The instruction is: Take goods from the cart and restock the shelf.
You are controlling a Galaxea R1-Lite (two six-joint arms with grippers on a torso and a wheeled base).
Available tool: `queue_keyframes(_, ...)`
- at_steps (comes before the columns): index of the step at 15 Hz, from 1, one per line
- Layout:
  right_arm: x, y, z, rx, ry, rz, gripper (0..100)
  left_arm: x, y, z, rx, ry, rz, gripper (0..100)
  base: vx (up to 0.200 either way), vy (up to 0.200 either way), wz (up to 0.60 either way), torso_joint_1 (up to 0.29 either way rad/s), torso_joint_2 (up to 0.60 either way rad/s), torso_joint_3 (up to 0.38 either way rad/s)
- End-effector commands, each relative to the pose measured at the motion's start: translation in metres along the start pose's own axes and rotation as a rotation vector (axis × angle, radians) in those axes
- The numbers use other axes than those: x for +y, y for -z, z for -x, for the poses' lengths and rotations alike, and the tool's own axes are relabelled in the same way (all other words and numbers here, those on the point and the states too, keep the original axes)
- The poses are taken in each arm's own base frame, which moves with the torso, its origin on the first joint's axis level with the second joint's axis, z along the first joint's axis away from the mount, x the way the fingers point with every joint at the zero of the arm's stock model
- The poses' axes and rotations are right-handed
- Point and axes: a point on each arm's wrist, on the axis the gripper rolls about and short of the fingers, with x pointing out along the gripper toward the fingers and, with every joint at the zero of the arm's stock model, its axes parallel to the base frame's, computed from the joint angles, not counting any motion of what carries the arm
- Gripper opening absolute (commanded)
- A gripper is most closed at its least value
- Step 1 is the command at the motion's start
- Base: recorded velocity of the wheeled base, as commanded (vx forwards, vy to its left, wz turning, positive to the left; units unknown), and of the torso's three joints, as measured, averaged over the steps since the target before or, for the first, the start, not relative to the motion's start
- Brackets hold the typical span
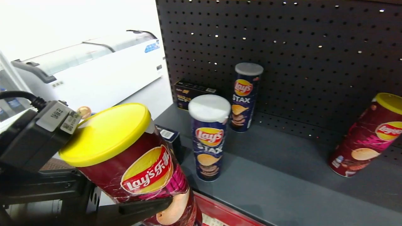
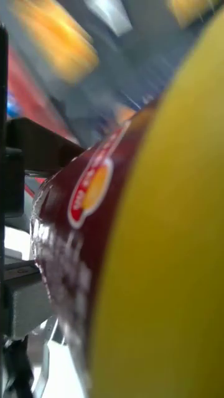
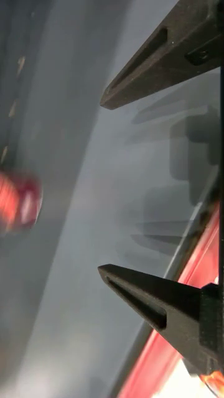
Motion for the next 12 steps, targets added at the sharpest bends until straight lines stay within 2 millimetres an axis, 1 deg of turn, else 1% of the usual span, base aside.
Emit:
queue_keyframes(1,0.0,0.0,0.0,-0.001,-0.001,0.001,100,-0.0071,-0.0012,0.0011,-0.01,0.034,-0.012,0,0.0,0.0,-0.6,-0.002,0.01,-0.002)
queue_keyframes(7,0.0,0.0,0.0,-0.001,-0.001,0.001,100,-0.0089,0.0014,0.0004,-0.002,0.044,-0.011,0,0.0,0.0,-0.6,0.0,0.0,0.003)
queue_keyframes(12,0.0,0.0,0.0,-0.001,-0.001,0.001,100,-0.0075,0.0045,0.0012,0.005,0.031,-0.004,0,0.0,0.0,0.0,0.0,0.0,0.0)
